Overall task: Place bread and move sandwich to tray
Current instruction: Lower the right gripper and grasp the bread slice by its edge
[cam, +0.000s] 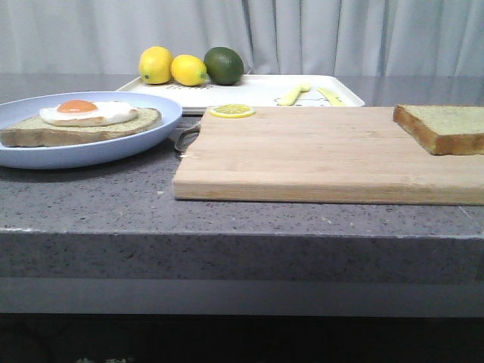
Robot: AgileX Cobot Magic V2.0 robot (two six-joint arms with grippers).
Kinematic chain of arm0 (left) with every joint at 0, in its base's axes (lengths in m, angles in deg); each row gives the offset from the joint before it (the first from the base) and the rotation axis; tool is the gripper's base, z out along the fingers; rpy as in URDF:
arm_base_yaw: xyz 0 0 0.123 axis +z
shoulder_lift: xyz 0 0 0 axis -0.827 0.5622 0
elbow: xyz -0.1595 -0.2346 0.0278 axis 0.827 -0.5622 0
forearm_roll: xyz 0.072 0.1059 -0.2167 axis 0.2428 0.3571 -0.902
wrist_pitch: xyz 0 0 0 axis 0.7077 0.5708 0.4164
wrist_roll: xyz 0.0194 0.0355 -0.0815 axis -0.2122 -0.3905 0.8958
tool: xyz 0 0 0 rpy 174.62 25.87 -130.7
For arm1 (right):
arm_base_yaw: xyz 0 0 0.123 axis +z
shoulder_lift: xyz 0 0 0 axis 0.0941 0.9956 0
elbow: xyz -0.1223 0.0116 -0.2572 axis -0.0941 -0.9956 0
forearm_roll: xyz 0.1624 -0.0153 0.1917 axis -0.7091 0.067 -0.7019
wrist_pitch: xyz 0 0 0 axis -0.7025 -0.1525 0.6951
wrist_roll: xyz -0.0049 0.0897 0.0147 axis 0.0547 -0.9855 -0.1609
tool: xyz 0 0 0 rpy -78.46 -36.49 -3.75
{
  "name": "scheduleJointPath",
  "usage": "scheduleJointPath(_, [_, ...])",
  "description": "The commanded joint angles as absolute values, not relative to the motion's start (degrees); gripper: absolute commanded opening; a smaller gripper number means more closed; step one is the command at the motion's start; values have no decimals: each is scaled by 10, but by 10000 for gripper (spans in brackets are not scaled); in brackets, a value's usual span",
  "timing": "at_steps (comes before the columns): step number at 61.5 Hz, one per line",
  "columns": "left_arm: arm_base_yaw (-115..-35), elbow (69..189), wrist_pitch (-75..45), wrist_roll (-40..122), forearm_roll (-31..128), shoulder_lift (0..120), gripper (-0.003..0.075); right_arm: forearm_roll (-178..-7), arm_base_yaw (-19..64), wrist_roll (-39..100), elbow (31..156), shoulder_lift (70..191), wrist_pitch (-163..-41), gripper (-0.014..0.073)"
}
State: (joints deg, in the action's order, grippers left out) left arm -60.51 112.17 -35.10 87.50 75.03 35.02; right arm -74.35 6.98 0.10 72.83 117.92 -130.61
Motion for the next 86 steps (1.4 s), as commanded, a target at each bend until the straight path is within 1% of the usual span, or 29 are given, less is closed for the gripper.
scheduleJointPath(1, [-604,1141,-309,873,769,365,-19,-738,68,3,748,1192,-1279,-18])
scheduleJointPath(4, [-604,1141,-309,873,780,370,-14,-738,68,3,748,1193,-1279,43])
scheduleJointPath(7, [-604,1141,-308,873,789,375,8,-738,68,3,748,1194,-1277,141])
scheduleJointPath(8, [-604,1141,-307,873,791,376,27,-738,68,3,748,1194,-1277,188])
scheduleJointPath(11, [-604,1141,-305,873,793,376,81,-738,68,3,748,1194,-1277,286])
scheduleJointPath(15, [-604,1141,-299,873,796,376,214,-738,68,3,748,1194,-1271,437])
scheduleJointPath(16, [-604,1141,-297,873,796,376,260,-738,68,3,748,1194,-1270,461])
scheduleJointPath(17, [-604,1141,-296,873,796,376,307,-738,68,3,748,1194,-1266,504])
scheduleJointPath(21, [-604,1141,-288,873,796,376,427,-744,68,3,748,1194,-1258,561])
scheduleJointPath(22, [-604,1141,-288,873,796,376,456,-749,68,3,748,1194,-1256,566])
scheduleJointPath(24, [-604,1141,-288,873,796,376,484,-756,68,3,748,1194,-1255,568])
scheduleJointPath(27, [-604,1141,-288,873,796,377,501,-768,68,3,748,1194,-1252,568])
scheduleJointPath(35, [-604,1141,-292,873,795,386,483,-786,68,4,762,1210,-1270,568])
scheduleJointPath(46, [-609,1141,-292,873,786,399,470,-786,68,7,850,1277,-1375,568])
scheduleJointPath(54, [-650,1141,-292,863,786,399,470,-786,66,39,939,1342,-1441,568])
scheduleJointPath(59, [-679,1141,-292,860,791,399,470,-787,56,49,973,1374,-1474,568])
scheduleJointPath(64, [-705,1141,-297,860,792,399,470,-802,22,65,1003,1404,-1505,568])
scheduleJointPath(69, [-721,1141,-301,859,793,399,470,-850,-38,98,1018,1431,-1525,568])
scheduleJointPath(79, [-727,1141,-302,859,796,399,470,-1037,-174,217,1019,1486,-1548,568])
scheduleJointPath(86, [-727,1141,-302,859,801,399,470,-1138,-244,281,1019,1527,-1582,568])
